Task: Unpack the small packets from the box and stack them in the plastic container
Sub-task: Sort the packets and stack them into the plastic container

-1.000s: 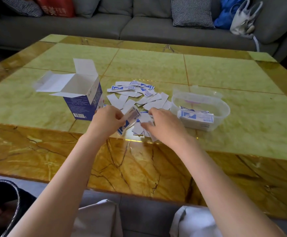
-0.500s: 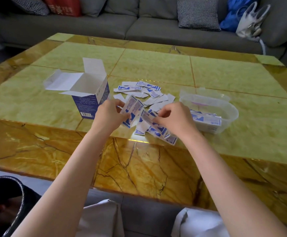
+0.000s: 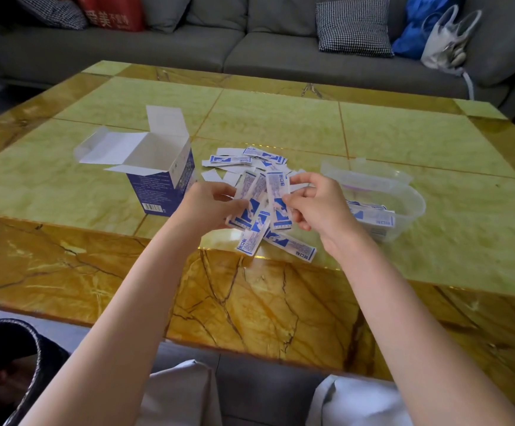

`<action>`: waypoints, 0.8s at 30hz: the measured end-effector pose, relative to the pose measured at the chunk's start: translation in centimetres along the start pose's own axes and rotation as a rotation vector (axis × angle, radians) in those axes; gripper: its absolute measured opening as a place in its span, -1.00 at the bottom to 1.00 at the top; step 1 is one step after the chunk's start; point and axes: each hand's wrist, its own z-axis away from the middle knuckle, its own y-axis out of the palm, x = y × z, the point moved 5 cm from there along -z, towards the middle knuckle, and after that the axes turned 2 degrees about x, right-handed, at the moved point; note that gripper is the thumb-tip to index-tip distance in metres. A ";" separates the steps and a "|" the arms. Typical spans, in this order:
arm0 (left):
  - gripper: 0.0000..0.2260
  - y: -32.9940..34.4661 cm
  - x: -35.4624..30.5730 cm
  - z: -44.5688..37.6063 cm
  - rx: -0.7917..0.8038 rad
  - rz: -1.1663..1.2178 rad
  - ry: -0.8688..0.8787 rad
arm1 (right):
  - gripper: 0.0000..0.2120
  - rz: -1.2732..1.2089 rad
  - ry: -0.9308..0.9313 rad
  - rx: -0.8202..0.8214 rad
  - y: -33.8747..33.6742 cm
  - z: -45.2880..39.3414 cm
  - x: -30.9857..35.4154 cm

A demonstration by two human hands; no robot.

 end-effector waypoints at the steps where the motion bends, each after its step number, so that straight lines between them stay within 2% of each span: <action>1: -0.94 0.1 0.0 0.1 0.009 0.038 -0.008 | -0.77 0.000 -0.005 -0.004 0.0 0.0 0.0; 4: -0.91 0.6 -0.2 0.2 0.023 0.085 -0.023 | -0.73 -0.011 -0.009 0.018 0.5 0.1 -0.1; 7: -0.98 1.1 -0.5 0.4 0.046 0.106 -0.010 | -0.70 0.015 -0.020 0.016 0.9 0.1 -0.1; 10: -0.92 1.7 -0.8 0.6 0.088 0.104 0.016 | -0.67 0.055 -0.056 -0.024 1.0 0.1 -0.2; 16: -0.92 1.7 -0.7 0.3 0.056 -0.049 0.086 | -0.61 0.072 -0.133 -0.014 1.6 0.5 0.3; 17: -0.93 1.3 -0.6 0.2 0.021 -0.125 0.109 | -0.58 0.167 -0.185 -0.023 1.5 0.7 0.6; 19: -0.90 0.4 -0.8 0.1 -0.043 -0.309 0.163 | -0.47 0.524 -0.397 -0.073 1.3 1.1 1.8; 21: -0.86 0.1 -1.0 0.2 -0.036 -0.417 0.196 | -0.44 0.796 -0.586 -0.056 1.6 1.6 2.8; 24: -0.87 0.2 -1.2 0.3 0.043 -0.461 0.224 | -0.54 0.927 -0.632 0.097 2.4 1.6 2.5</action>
